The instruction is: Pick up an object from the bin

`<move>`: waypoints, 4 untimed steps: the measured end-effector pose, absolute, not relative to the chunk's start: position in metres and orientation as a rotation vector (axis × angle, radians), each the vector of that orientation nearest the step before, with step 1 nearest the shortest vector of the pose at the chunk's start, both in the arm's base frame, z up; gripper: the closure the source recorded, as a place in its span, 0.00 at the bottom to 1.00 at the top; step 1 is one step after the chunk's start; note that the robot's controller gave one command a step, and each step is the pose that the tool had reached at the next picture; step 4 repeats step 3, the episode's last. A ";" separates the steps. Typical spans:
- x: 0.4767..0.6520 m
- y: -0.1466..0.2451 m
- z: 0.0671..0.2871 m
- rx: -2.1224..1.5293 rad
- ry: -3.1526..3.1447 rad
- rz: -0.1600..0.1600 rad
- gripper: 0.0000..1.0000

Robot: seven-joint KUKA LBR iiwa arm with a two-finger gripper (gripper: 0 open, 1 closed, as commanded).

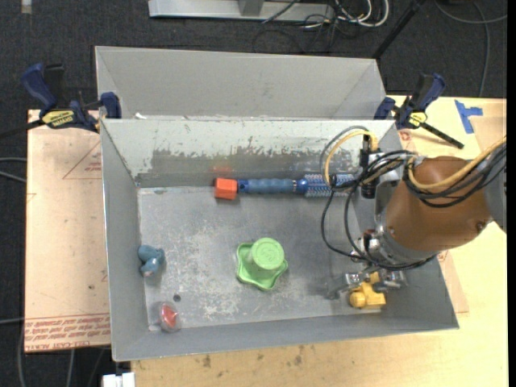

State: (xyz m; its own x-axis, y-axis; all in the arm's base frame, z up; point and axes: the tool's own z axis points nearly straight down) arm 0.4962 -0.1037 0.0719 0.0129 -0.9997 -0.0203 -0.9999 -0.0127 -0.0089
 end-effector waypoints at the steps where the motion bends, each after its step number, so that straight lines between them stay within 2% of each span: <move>1: 0.496 -0.111 0.073 -2.224 2.204 -0.002 1.00; 2: 0.512 -0.129 0.225 -2.227 2.207 -0.010 1.00; 3: 0.530 -0.143 0.150 -2.280 2.161 0.010 1.00; 4: 0.530 -0.143 0.150 -2.280 2.161 0.010 1.00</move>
Offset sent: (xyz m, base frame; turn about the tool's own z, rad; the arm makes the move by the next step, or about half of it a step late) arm 0.0000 0.0000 0.0000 0.0000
